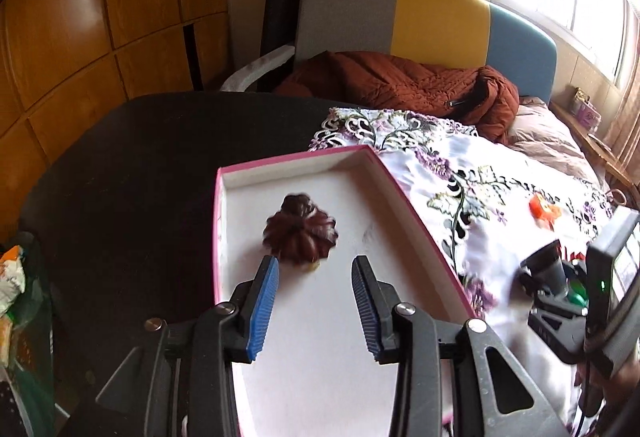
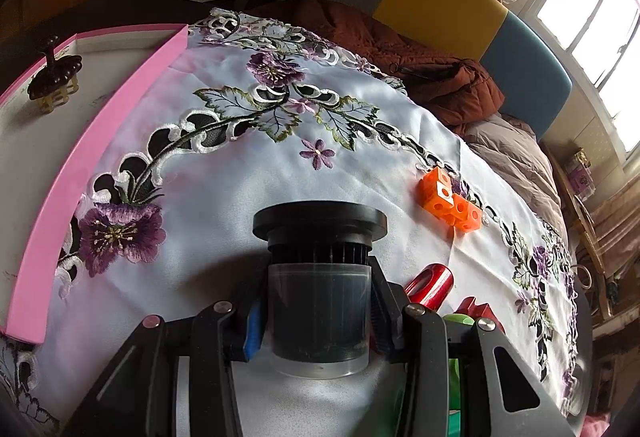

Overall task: Organize rigid objects
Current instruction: 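Lower the brown lid into the tray and open the left gripper, then carry the clear jar into the tray beside the lid and release with right gripper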

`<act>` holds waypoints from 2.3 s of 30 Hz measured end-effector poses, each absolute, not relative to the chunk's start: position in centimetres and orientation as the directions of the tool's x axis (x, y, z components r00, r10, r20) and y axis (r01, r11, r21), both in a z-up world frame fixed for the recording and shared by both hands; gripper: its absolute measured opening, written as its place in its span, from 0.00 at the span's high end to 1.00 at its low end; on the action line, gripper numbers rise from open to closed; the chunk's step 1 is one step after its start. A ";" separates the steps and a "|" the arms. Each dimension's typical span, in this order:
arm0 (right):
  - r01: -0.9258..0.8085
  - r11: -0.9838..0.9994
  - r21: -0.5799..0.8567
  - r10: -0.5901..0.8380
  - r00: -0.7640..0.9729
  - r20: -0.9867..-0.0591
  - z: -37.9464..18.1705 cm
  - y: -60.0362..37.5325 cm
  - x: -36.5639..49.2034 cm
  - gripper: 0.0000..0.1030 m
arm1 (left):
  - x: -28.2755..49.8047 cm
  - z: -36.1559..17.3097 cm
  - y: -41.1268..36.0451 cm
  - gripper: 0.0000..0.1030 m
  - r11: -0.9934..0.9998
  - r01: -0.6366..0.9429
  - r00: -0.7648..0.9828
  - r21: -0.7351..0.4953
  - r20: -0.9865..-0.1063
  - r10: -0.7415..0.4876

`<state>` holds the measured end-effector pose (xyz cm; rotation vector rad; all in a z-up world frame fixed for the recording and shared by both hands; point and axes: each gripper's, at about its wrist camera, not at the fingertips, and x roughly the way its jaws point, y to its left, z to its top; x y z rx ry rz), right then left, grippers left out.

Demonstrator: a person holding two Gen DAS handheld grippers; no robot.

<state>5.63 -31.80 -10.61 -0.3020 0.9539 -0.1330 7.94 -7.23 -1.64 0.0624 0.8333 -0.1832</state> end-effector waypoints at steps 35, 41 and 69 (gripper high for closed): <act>0.142 0.987 -0.079 -0.142 0.518 -0.844 -8.2 -33.3 6.8 0.58 | 2.6 -2.9 1.4 0.63 0.992 0.059 0.650 -0.111 -0.750 -0.122; 0.040 0.999 -0.016 -0.037 0.603 -0.797 -4.3 -29.0 6.7 0.58 | 2.8 -3.3 2.1 0.63 0.991 0.038 0.645 -0.126 -0.754 -0.121; -0.252 0.932 0.260 0.347 0.412 -0.843 -8.5 -10.6 12.3 0.52 | 3.2 -4.3 5.3 0.63 0.988 -0.051 0.634 -0.146 -0.769 -0.081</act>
